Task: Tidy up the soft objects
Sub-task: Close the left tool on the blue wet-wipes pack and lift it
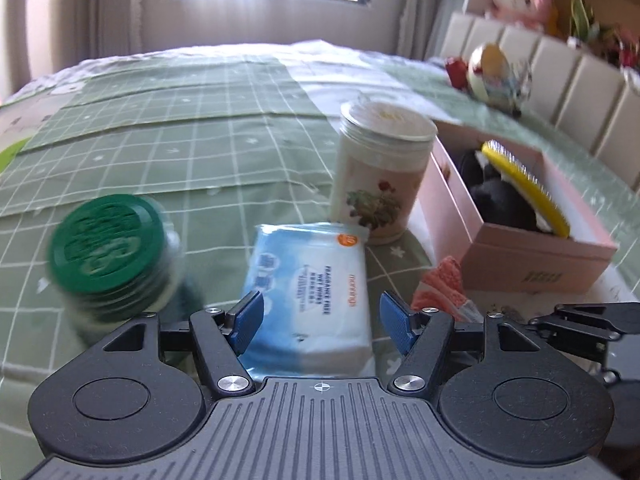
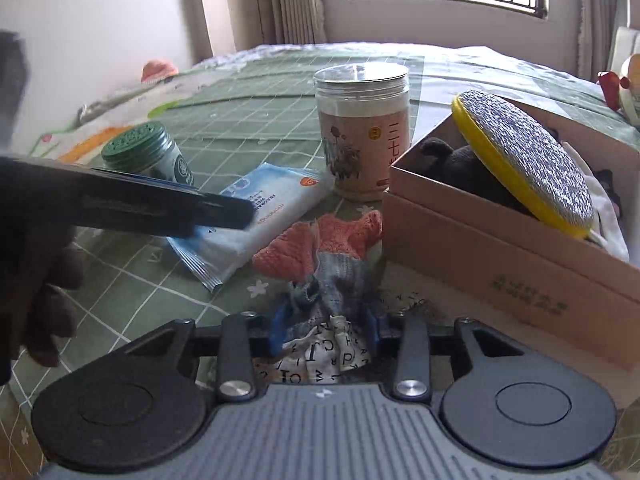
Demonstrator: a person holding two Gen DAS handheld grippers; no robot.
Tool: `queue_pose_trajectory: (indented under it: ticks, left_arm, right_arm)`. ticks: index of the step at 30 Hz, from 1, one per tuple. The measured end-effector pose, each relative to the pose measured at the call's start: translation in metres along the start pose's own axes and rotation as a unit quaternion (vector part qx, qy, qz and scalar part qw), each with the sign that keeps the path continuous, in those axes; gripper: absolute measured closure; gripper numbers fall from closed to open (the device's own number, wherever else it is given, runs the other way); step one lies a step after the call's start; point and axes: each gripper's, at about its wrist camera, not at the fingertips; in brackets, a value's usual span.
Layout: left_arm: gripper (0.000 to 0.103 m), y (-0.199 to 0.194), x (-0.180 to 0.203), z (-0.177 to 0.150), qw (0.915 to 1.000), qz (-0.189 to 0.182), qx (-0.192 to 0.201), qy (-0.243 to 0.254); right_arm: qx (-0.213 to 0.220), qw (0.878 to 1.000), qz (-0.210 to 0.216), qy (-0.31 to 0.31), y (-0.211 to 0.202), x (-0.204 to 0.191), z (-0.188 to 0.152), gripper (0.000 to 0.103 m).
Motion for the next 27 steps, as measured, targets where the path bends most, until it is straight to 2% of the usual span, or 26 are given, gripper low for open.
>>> queue_pose_trajectory:
  ticks: [3, 5, 8, 9, 12, 13, 15, 17, 18, 21, 25, 27]
  left_arm:
    - [0.034, 0.009, 0.006, 0.000, 0.9997, 0.008, -0.012, 0.019]
    - [0.033, 0.012, 0.006, -0.001, 0.9994, 0.014, -0.016, 0.026]
    - [0.039, 0.012, 0.003, -0.001, 0.9993, 0.014, -0.013, 0.032]
    - [0.043, 0.011, 0.001, -0.001, 0.9993, 0.013, -0.011, 0.032]
    - [0.064, 0.013, -0.004, 0.001, 0.9988, 0.031, -0.005, 0.038]
    - [0.068, 0.014, -0.006, 0.002, 0.9989, 0.031, -0.006, 0.034]
    - [0.069, 0.016, -0.010, 0.004, 0.9996, 0.018, -0.011, 0.017]
    - [0.064, 0.019, -0.012, 0.007, 0.9999, -0.002, -0.017, -0.001]
    - [0.055, 0.021, -0.010, 0.008, 0.9997, -0.010, -0.020, -0.002]
    - [0.044, 0.025, 0.001, 0.011, 0.9990, -0.020, -0.032, 0.024]
    - [0.041, 0.026, 0.011, 0.008, 0.9969, -0.022, -0.038, 0.066]
    - [0.041, 0.024, 0.014, 0.005, 0.9956, -0.007, -0.030, 0.088]
  right_arm:
    - [0.014, 1.000, 0.000, -0.008, -0.002, -0.003, -0.006, 0.057]
    - [0.017, 1.000, 0.002, -0.015, -0.002, -0.005, -0.007, 0.042]
    - [0.018, 1.000, 0.003, -0.020, -0.001, -0.007, -0.007, 0.039]
    - [0.018, 1.000, 0.004, -0.019, -0.001, -0.007, -0.007, 0.038]
    - [0.018, 1.000, 0.007, -0.020, -0.001, -0.008, -0.007, 0.033]
    - [0.018, 1.000, 0.006, -0.021, -0.001, -0.009, -0.007, 0.032]
    - [0.018, 1.000, 0.005, -0.023, 0.000, -0.010, -0.007, 0.030]
    - [0.018, 1.000, 0.007, -0.023, 0.000, -0.011, -0.007, 0.027]
    - [0.018, 1.000, 0.008, -0.023, 0.000, -0.011, -0.008, 0.026]
    - [0.018, 0.999, 0.007, -0.025, 0.001, -0.012, -0.008, 0.024]
    - [0.017, 0.999, 0.007, -0.026, 0.001, -0.013, -0.008, 0.021]
    - [0.017, 0.999, 0.006, -0.028, 0.001, -0.014, -0.008, 0.021]
Point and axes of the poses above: each gripper's, at about its wrist camera, not at the fingertips, and y roughly the way its jaws point, x to its right, z to its top, and after that the axes turned 10 degrees about x, right-handed
